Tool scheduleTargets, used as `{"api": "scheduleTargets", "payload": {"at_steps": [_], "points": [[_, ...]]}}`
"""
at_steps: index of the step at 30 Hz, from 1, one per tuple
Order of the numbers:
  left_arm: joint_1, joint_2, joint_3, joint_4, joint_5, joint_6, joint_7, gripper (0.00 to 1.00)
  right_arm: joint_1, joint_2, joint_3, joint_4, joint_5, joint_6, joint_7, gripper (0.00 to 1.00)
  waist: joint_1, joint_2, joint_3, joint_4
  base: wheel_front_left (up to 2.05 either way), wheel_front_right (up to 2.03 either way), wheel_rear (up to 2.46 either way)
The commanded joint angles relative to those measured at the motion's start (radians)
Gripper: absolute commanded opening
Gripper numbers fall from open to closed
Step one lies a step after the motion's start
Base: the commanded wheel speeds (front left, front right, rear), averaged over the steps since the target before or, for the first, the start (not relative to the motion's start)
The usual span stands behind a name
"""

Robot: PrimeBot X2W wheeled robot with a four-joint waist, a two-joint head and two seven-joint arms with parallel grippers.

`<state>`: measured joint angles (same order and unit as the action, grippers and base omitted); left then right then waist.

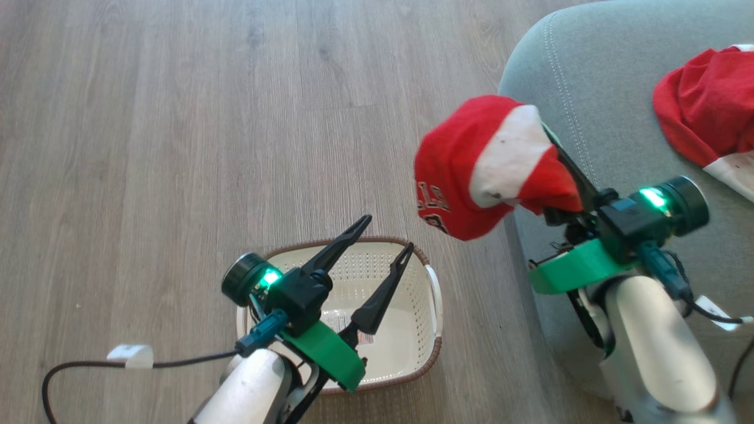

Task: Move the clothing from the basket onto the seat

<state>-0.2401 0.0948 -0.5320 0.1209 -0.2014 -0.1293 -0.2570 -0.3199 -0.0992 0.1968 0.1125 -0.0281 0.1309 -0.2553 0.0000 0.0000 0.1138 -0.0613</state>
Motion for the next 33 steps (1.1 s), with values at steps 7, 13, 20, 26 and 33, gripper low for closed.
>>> {"api": "scheduleTargets", "payload": {"at_steps": [7,13,20,26,33], "points": [[0.011,0.010,0.036,0.022,0.008,-0.001,-0.005,1.00,0.039,-0.006,-0.085,-0.034,0.038,0.000,-0.006,0.00,0.0000,0.0000,-0.005,-0.009,0.00,0.00,0.00],[0.035,0.011,0.024,0.038,0.003,-0.001,-0.005,1.00,0.092,0.006,-0.156,-0.009,0.046,0.000,-0.006,0.00,0.0000,0.0000,-0.014,-0.011,0.00,0.00,0.00],[0.054,0.019,0.001,0.028,0.007,-0.001,-0.005,1.00,0.108,0.020,-0.198,0.013,0.066,0.000,-0.006,0.00,0.0000,0.0000,-0.018,-0.013,0.00,0.00,0.00],[0.058,0.019,0.003,0.032,0.004,-0.001,-0.005,1.00,0.102,0.026,-0.204,0.016,0.064,0.000,-0.006,0.00,0.0000,0.0000,-0.011,-0.016,0.00,0.00,0.00],[0.055,0.013,0.007,0.035,0.004,-0.001,-0.005,1.00,0.100,0.029,-0.218,0.011,0.061,0.000,-0.006,0.00,0.0000,0.0000,-0.006,-0.018,0.00,0.00,0.00]]}}
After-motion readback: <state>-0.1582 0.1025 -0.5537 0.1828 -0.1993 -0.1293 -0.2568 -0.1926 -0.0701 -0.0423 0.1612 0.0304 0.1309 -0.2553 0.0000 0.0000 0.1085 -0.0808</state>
